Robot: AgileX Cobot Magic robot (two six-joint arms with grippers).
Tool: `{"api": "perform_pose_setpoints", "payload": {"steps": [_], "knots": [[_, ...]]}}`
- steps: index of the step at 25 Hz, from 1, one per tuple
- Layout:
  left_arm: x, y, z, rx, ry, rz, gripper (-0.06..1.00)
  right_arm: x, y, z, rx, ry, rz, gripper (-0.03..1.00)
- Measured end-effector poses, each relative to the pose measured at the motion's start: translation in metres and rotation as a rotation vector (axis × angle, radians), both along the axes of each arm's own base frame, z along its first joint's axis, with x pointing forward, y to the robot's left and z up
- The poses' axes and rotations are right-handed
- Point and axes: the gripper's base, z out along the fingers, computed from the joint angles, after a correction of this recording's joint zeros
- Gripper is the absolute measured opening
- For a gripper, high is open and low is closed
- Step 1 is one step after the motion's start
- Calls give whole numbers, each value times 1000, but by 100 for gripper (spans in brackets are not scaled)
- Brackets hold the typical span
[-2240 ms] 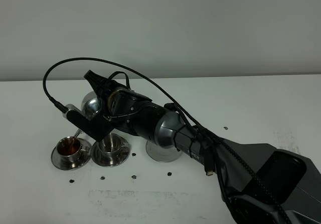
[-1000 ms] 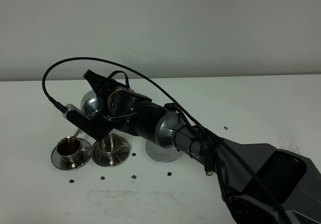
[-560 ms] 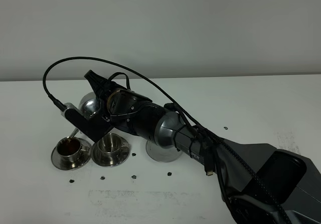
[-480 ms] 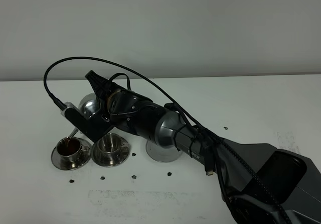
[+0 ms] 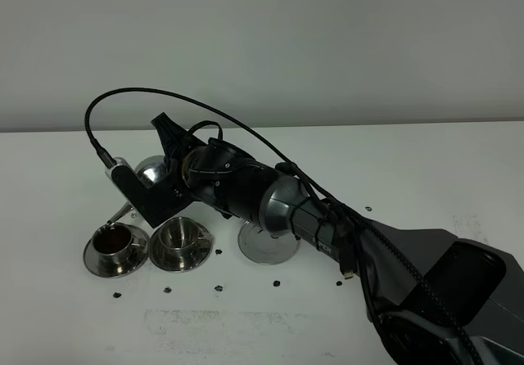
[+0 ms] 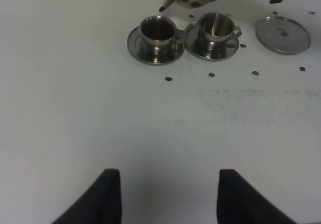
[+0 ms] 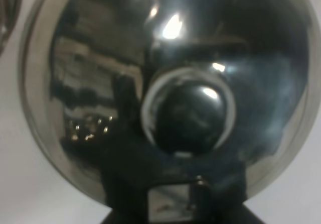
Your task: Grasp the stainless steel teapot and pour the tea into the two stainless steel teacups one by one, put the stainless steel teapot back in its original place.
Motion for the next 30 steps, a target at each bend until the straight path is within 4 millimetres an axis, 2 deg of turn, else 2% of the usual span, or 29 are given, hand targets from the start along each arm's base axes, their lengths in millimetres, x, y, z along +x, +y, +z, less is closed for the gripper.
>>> {"api": "perform_pose_setpoints", "payload": {"steps": [4,12,15,17,22,28,30], "knots": [[0,0,0,0,0,0,49,-1,-6,17,37,38,-41,21],[0,0,0,0,0,0,49,-18,-13,77,242,150,-135,21],[0,0,0,0,0,0,49,-29,-19,92,300,205,-168,21],[0,0,0,0,0,0,49,-37,-26,97,307,238,-182,21],[0,0,0,0,0,0,49,-65,-54,94,298,387,-279,21],[0,0,0,0,0,0,49,-108,-84,107,484,593,-498,21],[0,0,0,0,0,0,49,-120,-91,103,538,674,-593,21]]}}
